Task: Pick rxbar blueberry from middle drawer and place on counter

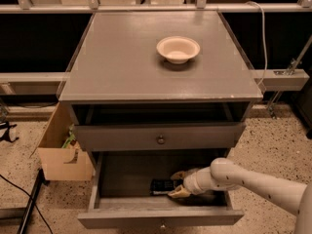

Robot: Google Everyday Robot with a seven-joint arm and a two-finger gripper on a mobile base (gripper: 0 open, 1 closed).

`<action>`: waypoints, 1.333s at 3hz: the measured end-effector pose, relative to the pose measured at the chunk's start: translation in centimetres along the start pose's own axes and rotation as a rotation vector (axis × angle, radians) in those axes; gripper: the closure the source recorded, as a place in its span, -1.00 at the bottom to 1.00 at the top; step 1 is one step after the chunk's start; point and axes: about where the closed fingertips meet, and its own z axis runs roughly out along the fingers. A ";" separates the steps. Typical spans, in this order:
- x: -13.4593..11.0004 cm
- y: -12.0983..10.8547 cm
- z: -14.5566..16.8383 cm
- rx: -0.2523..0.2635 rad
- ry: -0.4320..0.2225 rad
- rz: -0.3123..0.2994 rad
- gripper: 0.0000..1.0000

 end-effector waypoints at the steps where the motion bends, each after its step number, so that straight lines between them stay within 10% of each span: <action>1: -0.4 0.1 0.2 -0.007 -0.007 -0.007 -0.18; 4: -1.2 0.8 1.2 -0.030 -0.058 -0.036 -0.12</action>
Offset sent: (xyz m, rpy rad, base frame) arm 0.0013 0.0049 0.0072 0.0069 -0.0091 0.0169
